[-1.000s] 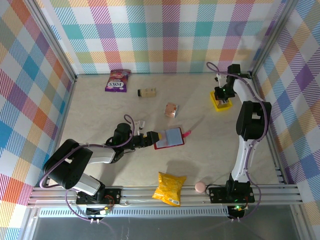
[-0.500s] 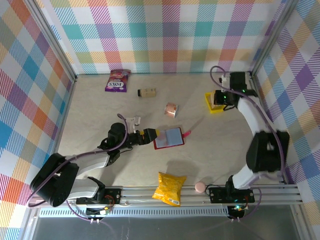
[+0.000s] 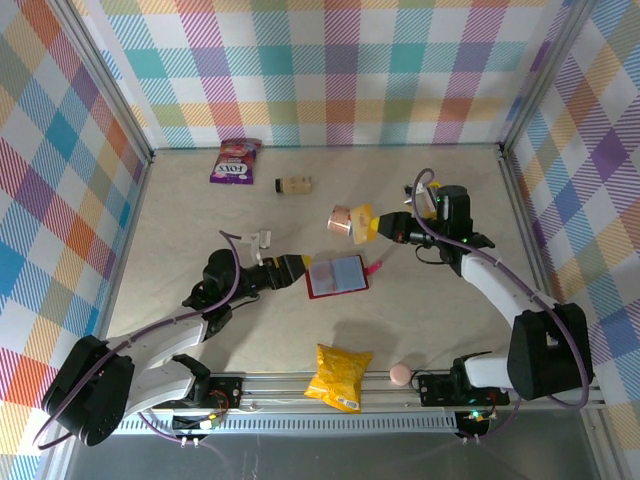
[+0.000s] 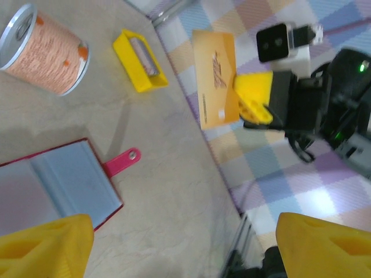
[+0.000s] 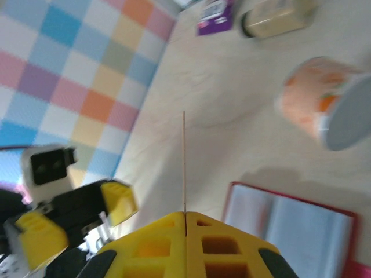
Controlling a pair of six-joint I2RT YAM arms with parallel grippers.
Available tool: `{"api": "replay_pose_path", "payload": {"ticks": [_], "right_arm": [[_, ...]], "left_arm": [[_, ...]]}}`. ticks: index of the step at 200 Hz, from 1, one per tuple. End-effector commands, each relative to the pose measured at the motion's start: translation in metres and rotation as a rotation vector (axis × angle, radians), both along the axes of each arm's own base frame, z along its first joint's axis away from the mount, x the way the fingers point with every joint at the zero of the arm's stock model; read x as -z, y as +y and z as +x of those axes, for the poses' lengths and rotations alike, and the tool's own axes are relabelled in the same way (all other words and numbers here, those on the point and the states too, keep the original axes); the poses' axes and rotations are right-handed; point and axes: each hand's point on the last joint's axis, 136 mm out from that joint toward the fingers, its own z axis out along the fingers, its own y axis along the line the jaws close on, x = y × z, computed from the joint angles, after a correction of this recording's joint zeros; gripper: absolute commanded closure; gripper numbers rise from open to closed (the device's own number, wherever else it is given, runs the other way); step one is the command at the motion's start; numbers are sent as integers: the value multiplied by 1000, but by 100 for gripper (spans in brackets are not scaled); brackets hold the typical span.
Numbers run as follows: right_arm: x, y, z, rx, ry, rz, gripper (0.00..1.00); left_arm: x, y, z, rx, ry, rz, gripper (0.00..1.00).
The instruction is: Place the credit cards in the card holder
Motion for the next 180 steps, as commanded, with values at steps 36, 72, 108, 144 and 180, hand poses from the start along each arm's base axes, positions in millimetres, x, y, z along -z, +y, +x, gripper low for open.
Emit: {"api": "replay_pose_path", "payload": {"ticks": [36, 72, 108, 144, 180], "right_arm": [[-41, 38, -36, -141, -28, 197, 100], [-43, 46, -41, -163, 4, 235, 100], [-44, 56, -51, -194, 13, 260, 100], [-45, 66, -67, -243, 12, 263, 100], [-46, 69, -78, -255, 9, 264, 100]], "left_arm": [[-74, -20, -10, -6, -143, -132, 31], [-81, -35, -16, 61, -140, -147, 46], [-72, -40, -19, 72, -95, -127, 46], [-80, -43, -31, 112, -121, -182, 57], [-79, -45, -36, 122, -113, -197, 66]]}}
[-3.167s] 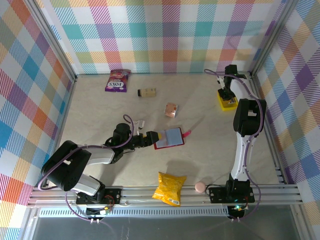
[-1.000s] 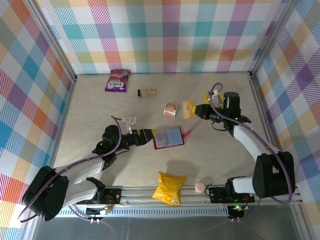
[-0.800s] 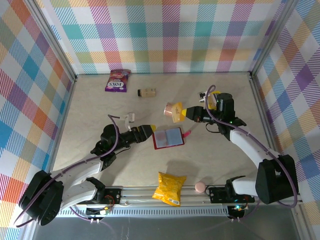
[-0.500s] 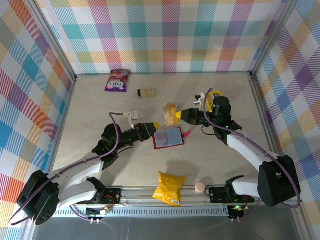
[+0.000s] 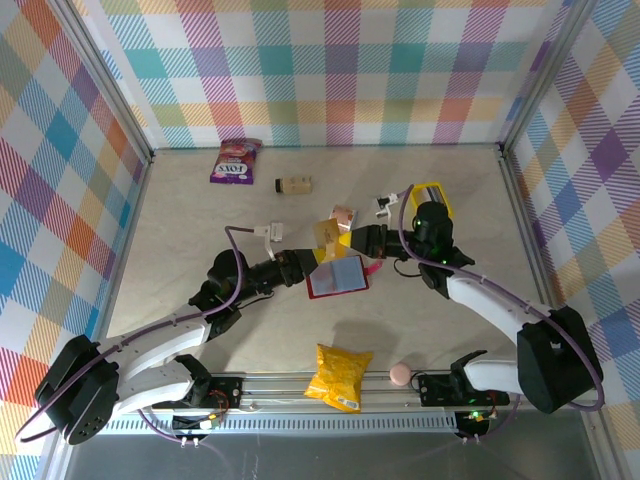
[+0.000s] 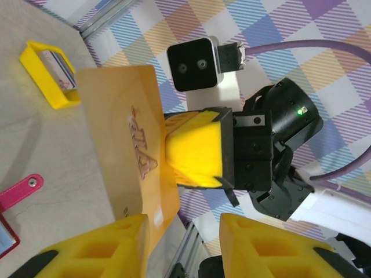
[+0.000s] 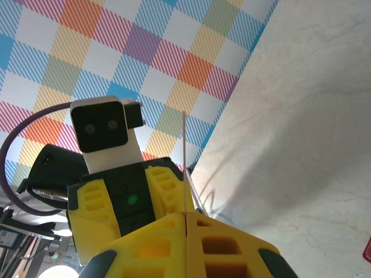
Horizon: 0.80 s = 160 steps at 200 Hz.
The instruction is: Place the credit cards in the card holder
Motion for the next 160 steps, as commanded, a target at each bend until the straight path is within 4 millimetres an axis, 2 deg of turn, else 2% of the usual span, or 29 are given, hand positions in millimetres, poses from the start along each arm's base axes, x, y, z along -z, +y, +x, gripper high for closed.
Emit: {"api": "replay_pose_path", "payload": {"ticks": [1, 40, 54, 76, 88, 125, 160], "right_arm": [[-11, 1, -12, -24, -44, 29, 100], [-10, -2, -15, -12, -45, 16, 100], [-10, -4, -15, 0, -45, 7, 100], [-10, -5, -16, 8, -52, 1, 100], [-12, -6, -17, 7, -53, 3, 100], [-16, -6, -22, 1, -61, 14, 100], [-17, -5, -24, -14, -70, 20, 100]], "left_arm": [[-13, -3, -9, 32, -36, -48, 67], [-8, 3, -13, 6, -15, -40, 65], [-4, 14, -12, -49, 5, -6, 62], [17, 37, -3, -187, 85, 75, 60], [21, 42, -3, -212, 101, 86, 59], [21, 30, -9, -134, 87, 35, 55], [8, 11, -17, -28, 35, -26, 53]]}}
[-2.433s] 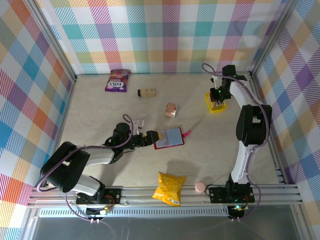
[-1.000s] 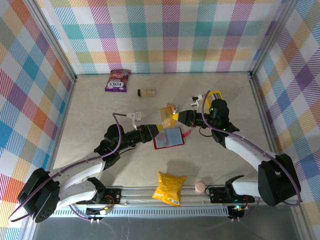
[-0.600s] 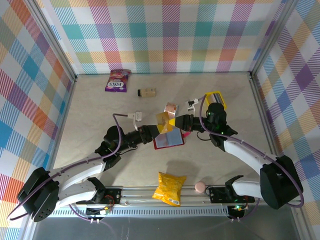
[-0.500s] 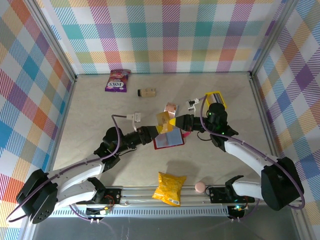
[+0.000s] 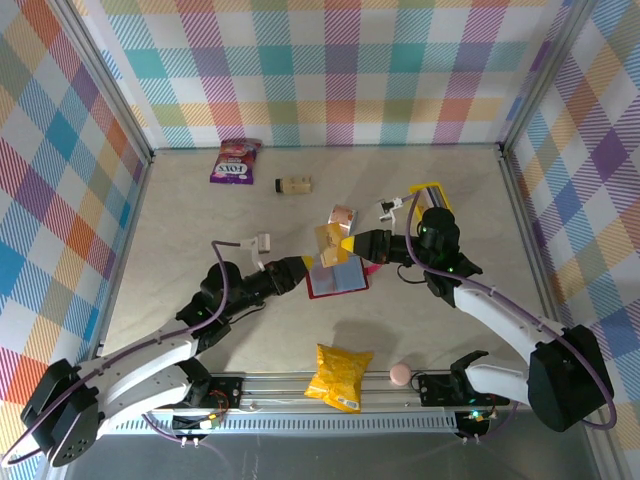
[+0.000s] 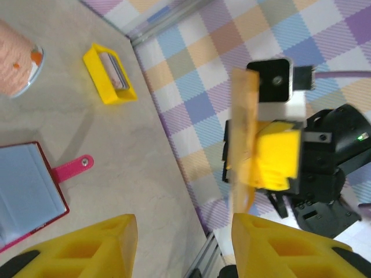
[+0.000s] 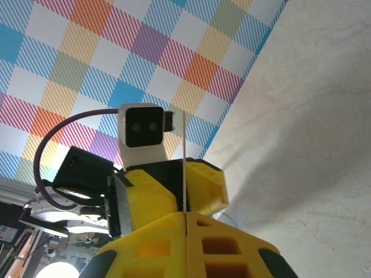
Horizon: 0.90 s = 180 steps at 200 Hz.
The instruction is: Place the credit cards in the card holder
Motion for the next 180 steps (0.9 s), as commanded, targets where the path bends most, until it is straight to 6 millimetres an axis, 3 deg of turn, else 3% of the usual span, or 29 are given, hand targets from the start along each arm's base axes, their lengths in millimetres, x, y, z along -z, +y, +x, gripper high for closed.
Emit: {"api": "replay_pose_path", "payload": {"ticks": [1, 31, 108, 131, 147, 166, 180], "right_arm": [[-4, 1, -8, -26, -37, 12, 100], [-2, 2, -8, -31, -25, 10, 100], [-1, 5, -10, -48, -24, 18, 100], [-2, 7, -10, -63, -23, 23, 100], [-2, 8, -8, -64, -20, 26, 100], [0, 8, -5, -50, -21, 11, 76], [2, 7, -3, -34, -24, -4, 63]], "left_arm": [[-24, -15, -13, 92, -75, -86, 53], [-34, -20, -20, 135, -127, -139, 55], [-31, -23, -19, 136, -127, -135, 60], [-32, -25, -19, 143, -134, -123, 65], [-33, -26, -18, 147, -140, -123, 77], [-35, -24, -18, 134, -151, -133, 100], [-37, -21, -18, 121, -157, -135, 100]]}}
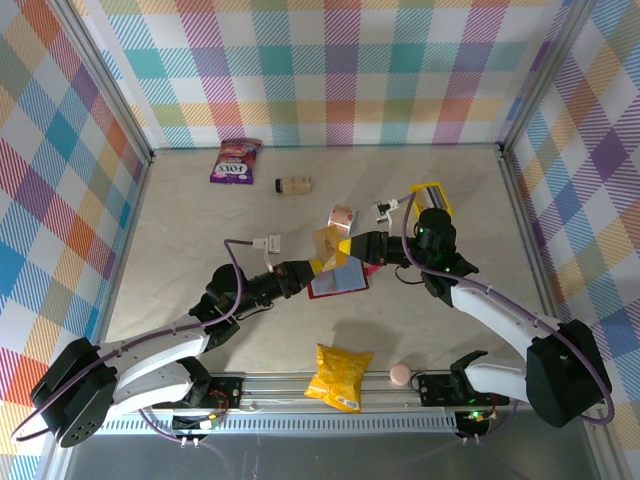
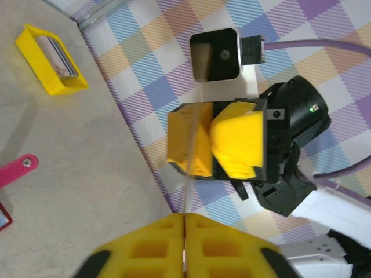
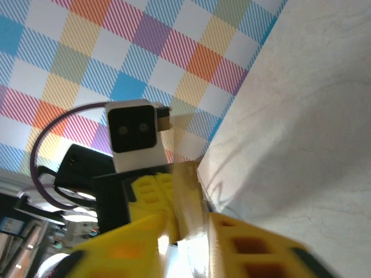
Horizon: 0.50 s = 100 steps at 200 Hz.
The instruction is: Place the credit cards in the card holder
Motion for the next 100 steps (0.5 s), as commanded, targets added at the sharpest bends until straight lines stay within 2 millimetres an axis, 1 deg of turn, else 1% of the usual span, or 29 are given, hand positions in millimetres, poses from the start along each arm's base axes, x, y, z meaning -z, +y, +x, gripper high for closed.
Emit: {"api": "replay_pose_path", "payload": {"ticks": [1, 13, 26, 46, 68, 100], "right_arm": [[-6, 1, -1, -3, -46, -2, 62], [-6, 0, 0, 2, -56, -6, 60], [-6, 0, -2, 2, -67, -8, 60], [-6, -1, -3, -2, -76, -6, 67], [-5, 0, -7, -29, -80, 8, 78], [-2, 3, -11, -65, -82, 21, 84]], "left_arm": [[-20, 1, -4, 0, -71, -44, 100], [-20, 3, -4, -9, -68, -36, 100], [-21, 3, -4, -9, -68, -30, 100], [-21, 4, -4, -11, -68, -27, 100], [-20, 3, -4, -7, -68, -25, 100], [-14, 1, -3, -5, -58, -15, 100]]}}
